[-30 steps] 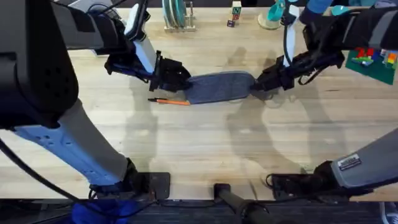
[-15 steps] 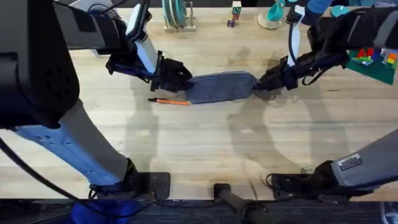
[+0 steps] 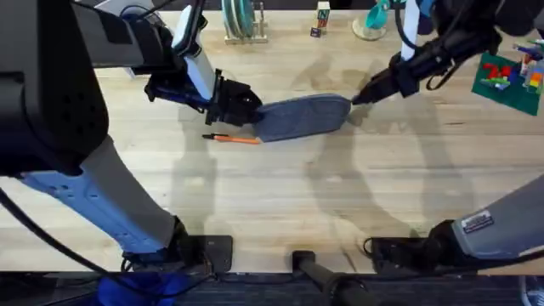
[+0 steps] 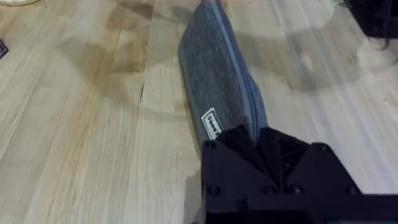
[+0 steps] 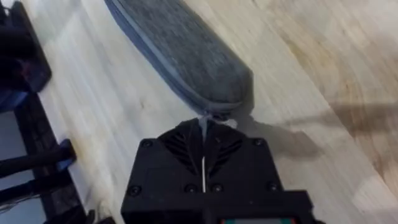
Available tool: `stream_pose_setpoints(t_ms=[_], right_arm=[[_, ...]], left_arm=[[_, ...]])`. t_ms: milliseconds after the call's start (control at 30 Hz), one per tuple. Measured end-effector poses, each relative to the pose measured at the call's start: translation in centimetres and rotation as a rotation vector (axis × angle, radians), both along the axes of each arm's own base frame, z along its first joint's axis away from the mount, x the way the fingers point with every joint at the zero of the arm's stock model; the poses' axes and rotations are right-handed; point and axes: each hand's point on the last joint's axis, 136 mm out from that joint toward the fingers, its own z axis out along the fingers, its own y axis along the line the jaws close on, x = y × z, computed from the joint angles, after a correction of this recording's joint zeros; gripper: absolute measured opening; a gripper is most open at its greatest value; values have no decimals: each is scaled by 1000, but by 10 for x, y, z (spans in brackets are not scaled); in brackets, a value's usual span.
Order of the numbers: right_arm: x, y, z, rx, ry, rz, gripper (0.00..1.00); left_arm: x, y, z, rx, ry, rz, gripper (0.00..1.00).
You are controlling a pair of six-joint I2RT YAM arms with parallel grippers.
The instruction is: Unzip the bag, pick up the pens from the table one at a time and place them inside, then zip the bag closed.
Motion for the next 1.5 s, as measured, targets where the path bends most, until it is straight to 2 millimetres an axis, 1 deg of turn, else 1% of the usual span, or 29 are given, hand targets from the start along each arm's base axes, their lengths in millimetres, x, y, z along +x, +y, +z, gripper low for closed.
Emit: stream_pose_setpoints(t_ms=[100,200,733,833,1033,1200,1500], right_arm=[[1,5,10,-11,7,6,31],[1,9,16,-19,9,16,30],[0,11,17,-23,27,7,30],[-1,14,17,-24,26,17,30],[-3,28,18,-23,12,58,30],[0,41,19,-24,1,64,30],[14,61,14,-71,-30,26,33]], left_arm=[[0,0,0,1,0,1,42],[0,1,0,2,0,3,42],[0,1,0,2,0,3,42],[0,1,0,1,1,4,42],[0,1,0,1,0,3,42],[0,1,0,1,0,3,42],[1,2,0,2,0,5,42]])
